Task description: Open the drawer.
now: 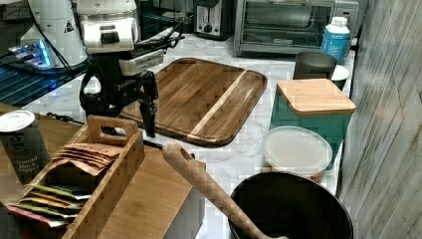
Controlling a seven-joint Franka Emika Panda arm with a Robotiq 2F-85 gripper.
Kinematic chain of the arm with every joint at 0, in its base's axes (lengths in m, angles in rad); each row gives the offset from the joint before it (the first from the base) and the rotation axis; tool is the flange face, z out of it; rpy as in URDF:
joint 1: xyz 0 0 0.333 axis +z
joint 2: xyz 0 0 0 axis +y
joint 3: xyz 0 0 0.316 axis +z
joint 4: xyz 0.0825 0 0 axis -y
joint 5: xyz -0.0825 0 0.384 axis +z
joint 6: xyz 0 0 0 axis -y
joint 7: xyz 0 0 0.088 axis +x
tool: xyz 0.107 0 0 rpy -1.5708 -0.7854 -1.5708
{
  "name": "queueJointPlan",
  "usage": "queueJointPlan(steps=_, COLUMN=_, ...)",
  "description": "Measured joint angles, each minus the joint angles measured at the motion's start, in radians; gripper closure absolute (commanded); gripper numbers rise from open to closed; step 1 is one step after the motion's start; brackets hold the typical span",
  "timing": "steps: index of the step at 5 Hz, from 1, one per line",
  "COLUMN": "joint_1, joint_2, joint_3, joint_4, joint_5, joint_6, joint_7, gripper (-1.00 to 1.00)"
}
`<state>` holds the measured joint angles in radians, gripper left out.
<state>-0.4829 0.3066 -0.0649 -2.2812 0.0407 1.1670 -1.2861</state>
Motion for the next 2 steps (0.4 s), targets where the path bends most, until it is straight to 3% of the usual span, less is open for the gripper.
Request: queueJointPlan(steps=2, joint_1=-0.010, joint_2=0.000, joint_3=0.022, joint_4=0.002, joint_5=-0.002, joint_6=-0.026, joint_7=-0.070, gripper=-1.00)
